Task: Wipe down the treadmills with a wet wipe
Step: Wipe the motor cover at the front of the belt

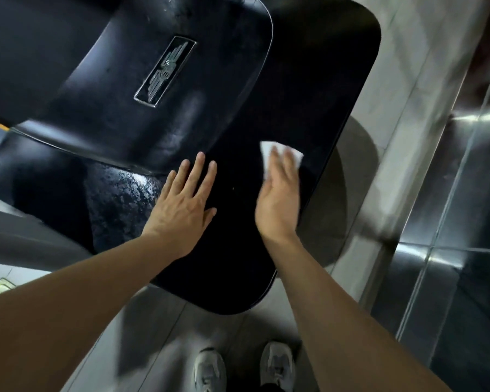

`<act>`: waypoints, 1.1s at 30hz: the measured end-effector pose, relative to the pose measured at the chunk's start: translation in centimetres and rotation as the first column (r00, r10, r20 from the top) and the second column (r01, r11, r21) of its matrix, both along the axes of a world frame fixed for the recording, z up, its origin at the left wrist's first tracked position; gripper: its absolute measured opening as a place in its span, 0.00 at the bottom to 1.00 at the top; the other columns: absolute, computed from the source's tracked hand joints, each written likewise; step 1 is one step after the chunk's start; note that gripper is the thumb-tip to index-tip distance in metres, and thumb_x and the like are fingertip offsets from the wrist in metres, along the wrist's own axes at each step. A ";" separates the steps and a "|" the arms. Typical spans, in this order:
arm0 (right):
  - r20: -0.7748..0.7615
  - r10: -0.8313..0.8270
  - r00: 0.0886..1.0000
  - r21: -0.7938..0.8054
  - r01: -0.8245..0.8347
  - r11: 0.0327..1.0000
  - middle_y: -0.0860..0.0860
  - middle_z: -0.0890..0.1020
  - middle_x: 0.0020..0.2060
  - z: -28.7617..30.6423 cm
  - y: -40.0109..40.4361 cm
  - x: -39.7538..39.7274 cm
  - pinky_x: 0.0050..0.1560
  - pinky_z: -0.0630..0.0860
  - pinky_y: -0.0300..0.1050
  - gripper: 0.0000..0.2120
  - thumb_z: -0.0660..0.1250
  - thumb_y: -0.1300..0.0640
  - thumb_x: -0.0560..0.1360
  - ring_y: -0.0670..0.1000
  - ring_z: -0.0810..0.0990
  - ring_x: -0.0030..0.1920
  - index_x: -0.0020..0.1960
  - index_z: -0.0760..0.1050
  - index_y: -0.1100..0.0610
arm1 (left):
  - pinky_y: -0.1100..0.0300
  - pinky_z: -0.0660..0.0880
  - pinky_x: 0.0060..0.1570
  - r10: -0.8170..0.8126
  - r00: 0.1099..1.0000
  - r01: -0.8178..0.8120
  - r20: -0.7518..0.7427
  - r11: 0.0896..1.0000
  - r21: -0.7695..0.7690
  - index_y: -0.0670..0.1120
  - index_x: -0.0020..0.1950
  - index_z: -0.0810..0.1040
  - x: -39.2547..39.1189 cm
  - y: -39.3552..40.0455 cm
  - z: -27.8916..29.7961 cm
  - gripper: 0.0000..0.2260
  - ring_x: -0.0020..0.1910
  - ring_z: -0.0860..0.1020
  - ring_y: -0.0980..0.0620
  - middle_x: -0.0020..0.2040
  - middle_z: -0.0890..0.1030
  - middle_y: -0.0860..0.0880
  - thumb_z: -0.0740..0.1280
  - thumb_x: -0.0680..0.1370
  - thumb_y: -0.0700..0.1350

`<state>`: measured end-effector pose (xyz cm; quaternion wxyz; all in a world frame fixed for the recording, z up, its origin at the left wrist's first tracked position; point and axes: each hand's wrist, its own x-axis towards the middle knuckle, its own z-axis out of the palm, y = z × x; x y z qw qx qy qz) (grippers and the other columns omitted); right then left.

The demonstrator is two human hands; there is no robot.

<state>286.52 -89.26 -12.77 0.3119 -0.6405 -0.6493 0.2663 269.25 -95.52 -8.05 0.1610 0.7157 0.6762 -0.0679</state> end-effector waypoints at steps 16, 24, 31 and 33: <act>-0.060 -0.163 0.985 -0.080 0.158 0.984 0.53 0.66 0.77 -0.4 2.7 1.9 0.78 0.57 0.41 0.24 0.57 0.68 0.82 0.44 0.57 0.79 0.77 0.66 0.57 | 0.50 0.38 0.80 0.085 0.992 -0.095 -0.092 0.989 -0.112 0.50 0.79 0.25 1.8 0.5 1.5 0.37 0.80 0.32 0.45 0.78 0.24 0.48 0.53 0.86 0.52; 0.030 0.437 0.899 0.102 -0.437 0.893 0.52 0.70 0.74 0.1 7.3 1.4 0.78 0.57 0.44 0.23 0.55 0.67 0.82 0.50 0.62 0.77 0.75 0.70 0.55 | 0.49 0.40 0.80 0.105 0.994 -0.107 -0.022 0.991 -0.086 0.51 0.80 0.29 1.7 0.6 1.3 0.38 0.80 0.33 0.45 0.80 0.27 0.48 0.57 0.85 0.50; -0.088 -0.308 0.947 -0.130 0.295 0.947 0.52 0.65 0.78 -1.2 5.1 4.5 0.77 0.64 0.50 0.23 0.57 0.65 0.84 0.50 0.59 0.79 0.78 0.66 0.55 | 0.49 0.38 0.80 0.099 0.994 -0.102 -0.036 0.991 -0.085 0.50 0.79 0.27 1.6 0.3 1.4 0.36 0.80 0.31 0.44 0.79 0.25 0.48 0.54 0.86 0.52; -0.067 -0.197 0.978 -0.044 0.194 0.980 0.53 0.66 0.77 -0.9 5.4 2.8 0.77 0.63 0.53 0.23 0.58 0.67 0.82 0.53 0.60 0.79 0.77 0.67 0.58 | 0.49 0.38 0.80 0.094 0.995 -0.097 -0.031 0.992 -0.082 0.50 0.80 0.27 1.5 0.4 1.4 0.37 0.80 0.31 0.45 0.79 0.25 0.48 0.54 0.86 0.52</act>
